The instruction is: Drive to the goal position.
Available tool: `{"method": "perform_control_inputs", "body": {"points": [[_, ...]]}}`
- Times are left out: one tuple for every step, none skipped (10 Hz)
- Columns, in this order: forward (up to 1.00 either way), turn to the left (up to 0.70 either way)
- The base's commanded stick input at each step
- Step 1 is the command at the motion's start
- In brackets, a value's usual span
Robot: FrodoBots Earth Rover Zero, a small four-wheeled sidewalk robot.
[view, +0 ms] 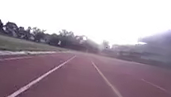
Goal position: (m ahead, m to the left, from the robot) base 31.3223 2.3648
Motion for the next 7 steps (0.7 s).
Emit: {"method": "perform_control_inputs", "body": {"points": [[0.70, 0.00], [0.70, 0.00], [0.70, 0.00], [0.70, 0.00], [0.70, 0.00], [0.70, 0.00], [0.70, 0.00]]}}
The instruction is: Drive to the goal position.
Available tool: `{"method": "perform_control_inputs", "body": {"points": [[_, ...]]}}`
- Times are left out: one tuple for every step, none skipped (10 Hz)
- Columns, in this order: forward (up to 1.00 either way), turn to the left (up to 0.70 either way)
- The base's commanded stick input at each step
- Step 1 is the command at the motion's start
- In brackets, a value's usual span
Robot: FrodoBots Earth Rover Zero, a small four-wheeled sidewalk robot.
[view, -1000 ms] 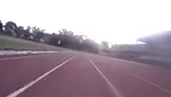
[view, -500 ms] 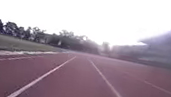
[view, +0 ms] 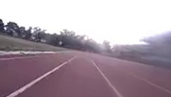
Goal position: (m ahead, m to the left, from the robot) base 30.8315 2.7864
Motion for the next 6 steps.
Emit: {"method": "perform_control_inputs", "body": {"points": [[0.70, 0.00], [0.70, 0.00], [0.70, -0.18], [0.70, -0.29], [0.70, -0.33], [0.70, -0.18]]}}
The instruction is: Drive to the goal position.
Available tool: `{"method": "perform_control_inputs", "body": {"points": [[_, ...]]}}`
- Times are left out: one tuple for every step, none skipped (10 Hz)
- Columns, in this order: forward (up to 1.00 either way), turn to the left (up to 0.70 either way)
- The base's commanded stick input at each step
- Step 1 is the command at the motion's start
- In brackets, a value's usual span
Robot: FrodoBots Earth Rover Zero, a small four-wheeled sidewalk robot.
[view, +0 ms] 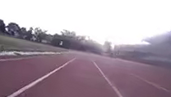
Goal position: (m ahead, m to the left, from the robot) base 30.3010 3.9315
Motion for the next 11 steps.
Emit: {"method": "perform_control_inputs", "body": {"points": [[0.70, 0.00], [0.70, 0.00], [0.70, 0.00], [0.70, 0.00], [0.70, 0.00], [0.70, 0.00], [0.70, 0.00], [0.70, 0.00], [0.70, 0.00], [0.70, 0.00], [0.70, 0.00]]}}
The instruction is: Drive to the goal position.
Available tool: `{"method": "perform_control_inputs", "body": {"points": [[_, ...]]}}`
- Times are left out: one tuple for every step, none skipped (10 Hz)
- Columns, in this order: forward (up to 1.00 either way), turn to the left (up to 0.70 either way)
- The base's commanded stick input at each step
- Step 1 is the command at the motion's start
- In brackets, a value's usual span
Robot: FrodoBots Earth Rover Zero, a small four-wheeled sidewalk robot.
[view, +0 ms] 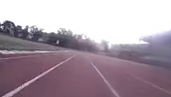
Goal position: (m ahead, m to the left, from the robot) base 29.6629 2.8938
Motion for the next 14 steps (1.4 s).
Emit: {"method": "perform_control_inputs", "body": {"points": [[0.70, 0.00], [0.70, 0.00], [0.70, 0.00], [0.70, 0.00], [0.70, 0.00], [0.70, 0.00], [0.70, 0.00], [0.70, 0.00], [0.70, 0.00], [0.70, 0.00], [0.70, 0.00], [0.70, 0.00], [0.70, 0.00], [0.70, 0.00]]}}
